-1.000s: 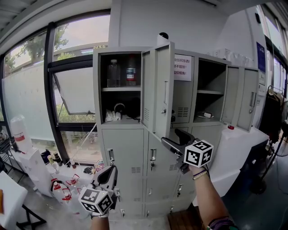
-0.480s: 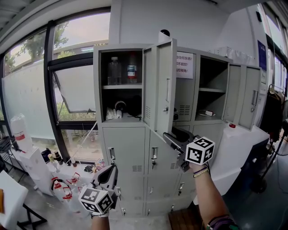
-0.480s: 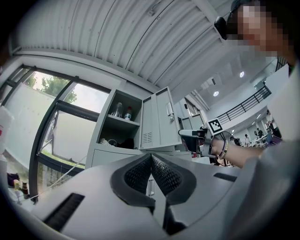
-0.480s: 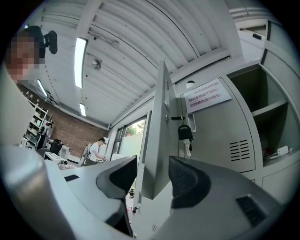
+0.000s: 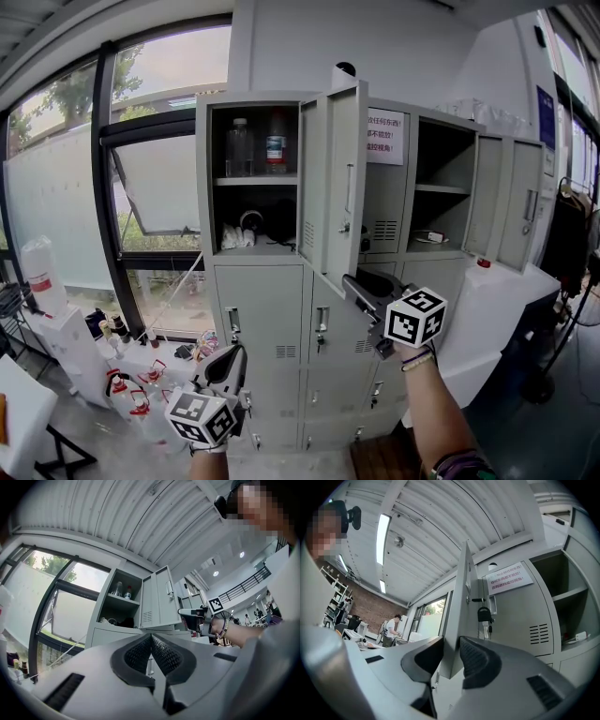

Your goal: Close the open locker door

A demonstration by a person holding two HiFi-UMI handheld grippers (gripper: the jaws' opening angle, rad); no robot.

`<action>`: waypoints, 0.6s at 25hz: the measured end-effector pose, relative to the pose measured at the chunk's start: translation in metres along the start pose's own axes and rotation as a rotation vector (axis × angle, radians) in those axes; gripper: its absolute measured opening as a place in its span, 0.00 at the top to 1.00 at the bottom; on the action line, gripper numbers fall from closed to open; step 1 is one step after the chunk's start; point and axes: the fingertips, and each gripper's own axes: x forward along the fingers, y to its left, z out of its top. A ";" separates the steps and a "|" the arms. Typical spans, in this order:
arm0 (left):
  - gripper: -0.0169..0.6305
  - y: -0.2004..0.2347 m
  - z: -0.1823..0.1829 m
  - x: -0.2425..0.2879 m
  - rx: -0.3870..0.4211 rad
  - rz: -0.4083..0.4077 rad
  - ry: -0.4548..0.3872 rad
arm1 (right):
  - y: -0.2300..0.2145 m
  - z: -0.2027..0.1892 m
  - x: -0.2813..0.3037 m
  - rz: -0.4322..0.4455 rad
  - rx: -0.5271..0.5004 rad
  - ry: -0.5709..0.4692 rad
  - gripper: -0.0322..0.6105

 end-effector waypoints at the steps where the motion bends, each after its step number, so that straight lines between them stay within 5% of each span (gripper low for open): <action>1: 0.94 0.000 0.000 0.000 -0.003 -0.002 0.000 | 0.001 0.000 0.001 0.001 -0.004 0.002 0.77; 15: 0.94 0.011 0.002 -0.010 -0.033 -0.002 -0.010 | 0.033 0.001 0.023 0.074 -0.033 0.028 0.74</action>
